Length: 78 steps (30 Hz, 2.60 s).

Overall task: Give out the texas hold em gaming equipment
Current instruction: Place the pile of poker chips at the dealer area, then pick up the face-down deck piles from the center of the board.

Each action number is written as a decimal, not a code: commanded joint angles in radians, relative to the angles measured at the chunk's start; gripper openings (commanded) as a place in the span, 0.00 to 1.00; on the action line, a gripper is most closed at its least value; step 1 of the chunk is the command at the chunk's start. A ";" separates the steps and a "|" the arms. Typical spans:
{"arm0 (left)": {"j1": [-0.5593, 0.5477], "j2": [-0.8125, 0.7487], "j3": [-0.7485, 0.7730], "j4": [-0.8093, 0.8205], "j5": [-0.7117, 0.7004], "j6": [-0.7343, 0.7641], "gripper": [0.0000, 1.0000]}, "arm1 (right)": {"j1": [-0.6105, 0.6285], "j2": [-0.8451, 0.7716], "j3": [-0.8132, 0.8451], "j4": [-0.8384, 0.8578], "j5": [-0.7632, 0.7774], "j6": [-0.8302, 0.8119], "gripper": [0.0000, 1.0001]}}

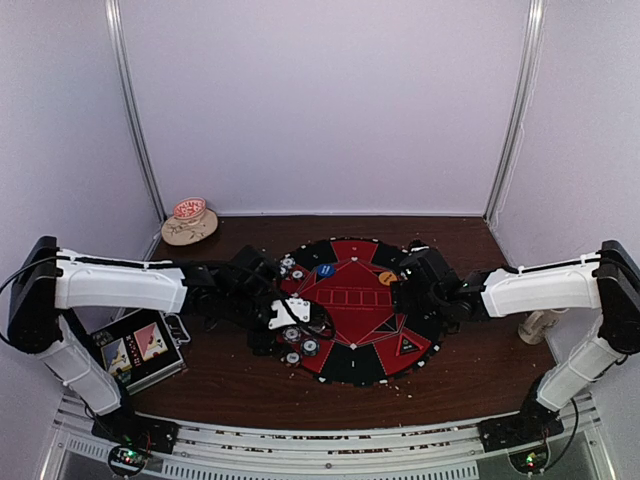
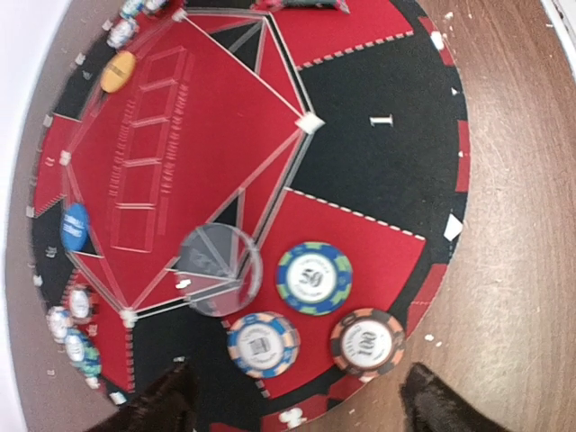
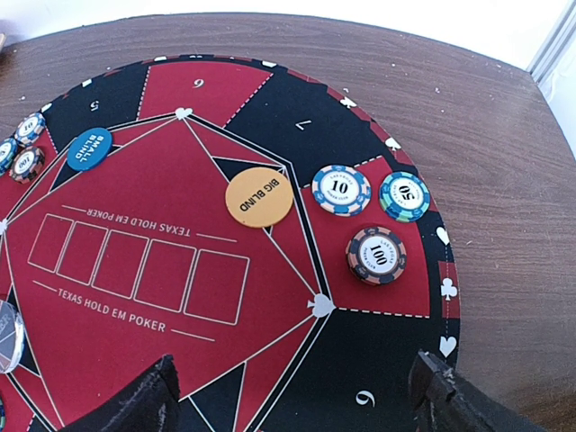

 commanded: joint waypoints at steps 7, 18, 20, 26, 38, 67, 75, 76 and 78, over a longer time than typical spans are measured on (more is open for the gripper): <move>0.072 -0.194 -0.027 0.027 -0.113 -0.013 0.98 | 0.005 -0.011 0.001 0.000 -0.015 -0.020 0.96; 0.434 -0.227 0.008 0.022 -0.043 -0.103 0.98 | 0.022 -0.003 0.026 -0.034 -0.030 -0.014 1.00; 0.501 -0.209 0.013 0.015 -0.030 -0.106 0.98 | 0.031 -0.006 0.040 -0.045 -0.051 -0.010 1.00; 0.682 -0.072 0.071 -0.044 -0.013 -0.098 0.98 | 0.100 -0.018 0.068 -0.050 -0.073 0.001 1.00; 0.835 0.189 0.207 -0.127 -0.015 -0.145 0.98 | 0.187 -0.026 0.057 -0.021 -0.025 -0.015 1.00; 0.855 0.414 0.348 -0.318 0.000 -0.061 0.98 | 0.216 -0.040 0.051 -0.021 0.017 -0.028 1.00; 0.855 0.463 0.363 -0.389 -0.065 -0.043 0.94 | 0.219 -0.037 0.052 -0.021 0.023 -0.031 1.00; 0.855 0.466 0.362 -0.398 -0.083 -0.041 0.93 | 0.219 -0.036 0.052 -0.021 0.023 -0.032 1.00; 0.855 0.473 0.367 -0.417 -0.104 -0.034 0.92 | 0.220 -0.033 0.054 -0.022 0.025 -0.032 1.00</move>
